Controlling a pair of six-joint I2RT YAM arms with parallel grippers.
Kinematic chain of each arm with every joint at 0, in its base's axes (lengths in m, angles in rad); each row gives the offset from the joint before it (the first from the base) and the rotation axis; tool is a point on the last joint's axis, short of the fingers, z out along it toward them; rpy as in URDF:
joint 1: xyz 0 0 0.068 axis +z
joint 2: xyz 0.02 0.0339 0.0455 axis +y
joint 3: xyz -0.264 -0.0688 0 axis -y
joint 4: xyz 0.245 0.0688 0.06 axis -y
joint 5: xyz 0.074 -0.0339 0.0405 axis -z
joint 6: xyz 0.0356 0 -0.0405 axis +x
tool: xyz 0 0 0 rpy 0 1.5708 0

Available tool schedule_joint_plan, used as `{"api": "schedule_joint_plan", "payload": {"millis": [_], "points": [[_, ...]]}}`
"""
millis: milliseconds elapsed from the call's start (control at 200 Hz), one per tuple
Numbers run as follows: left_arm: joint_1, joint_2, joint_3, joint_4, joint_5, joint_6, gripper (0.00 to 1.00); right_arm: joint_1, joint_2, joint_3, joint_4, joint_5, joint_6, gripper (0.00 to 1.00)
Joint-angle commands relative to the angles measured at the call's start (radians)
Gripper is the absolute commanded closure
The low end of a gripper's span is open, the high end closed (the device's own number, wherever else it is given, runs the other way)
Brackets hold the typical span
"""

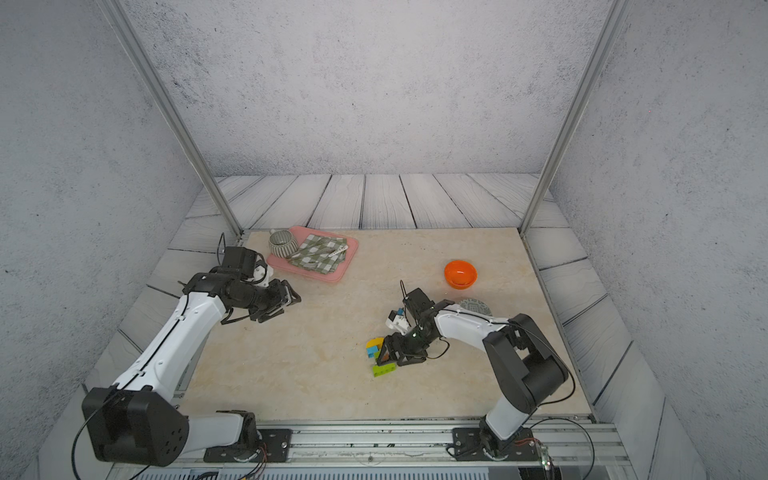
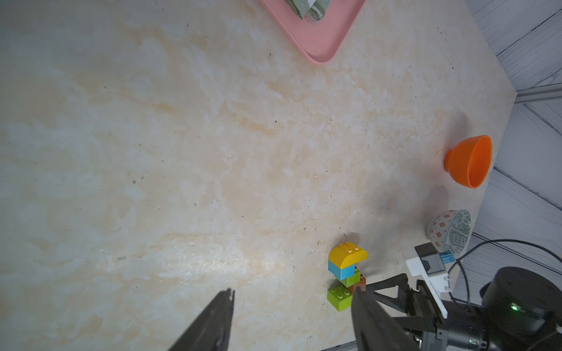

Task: Assemble the letter s with lego
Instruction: Place the lego brick at the center of the board, then reset both arms

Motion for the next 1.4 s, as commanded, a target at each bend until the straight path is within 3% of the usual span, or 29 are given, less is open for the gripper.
{"api": "schedule_joint_plan", "payload": {"millis": [0, 90, 175, 245, 370, 460, 545, 716, 841, 996, 1086, 1221, 1396], "points": [[0.009, -0.001, 0.027, -0.008, -0.017, -0.002, 0.33, -0.018, -0.051, 0.101, -0.227, 0.157, -0.078, 0.17], [0.01, -0.004, 0.03, -0.005, -0.043, 0.001, 0.32, -0.037, -0.097, 0.197, -0.317, 0.318, -0.104, 0.17], [0.009, -0.016, 0.025, 0.029, -0.083, 0.015, 0.29, -0.051, -0.182, 0.261, -0.269, 0.495, -0.137, 0.17], [0.009, -0.036, 0.007, 0.086, -0.128, 0.032, 0.27, -0.056, -0.287, 0.227, -0.103, 0.664, -0.172, 0.15], [0.009, -0.102, -0.079, 0.295, -0.213, 0.06, 0.23, -0.083, -0.446, 0.033, 0.363, 0.939, -0.3, 0.11], [0.01, -0.139, -0.149, 0.438, -0.296, 0.073, 0.22, -0.15, -0.469, -0.098, 0.632, 1.123, -0.369, 0.1], [0.009, -0.114, -0.159, 0.487, -0.374, 0.092, 0.22, -0.25, -0.446, -0.182, 0.745, 1.212, -0.349, 0.1], [0.009, -0.135, -0.27, 0.707, -0.531, 0.171, 0.19, -0.389, -0.371, -0.345, 0.928, 1.188, -0.305, 0.09], [0.01, -0.179, -0.381, 0.876, -0.661, 0.25, 0.18, -0.408, -0.277, -0.423, 1.084, 1.218, -0.32, 0.1], [0.012, -0.239, -0.576, 1.121, -0.811, 0.397, 0.11, -0.458, -0.19, -0.532, 1.344, 1.162, -0.297, 0.09], [0.026, -0.235, -0.664, 1.212, -0.88, 0.398, 0.07, -0.483, -0.138, -0.561, 1.446, 1.12, -0.279, 0.09], [0.035, -0.189, -0.749, 1.281, -0.946, 0.335, 0.07, -0.498, -0.062, -0.549, 1.497, 1.077, -0.286, 0.1], [0.04, -0.045, -0.838, 1.591, -1.001, 0.39, 0.07, -0.54, -0.08, -0.51, 1.39, 0.992, -0.257, 0.1]]}}
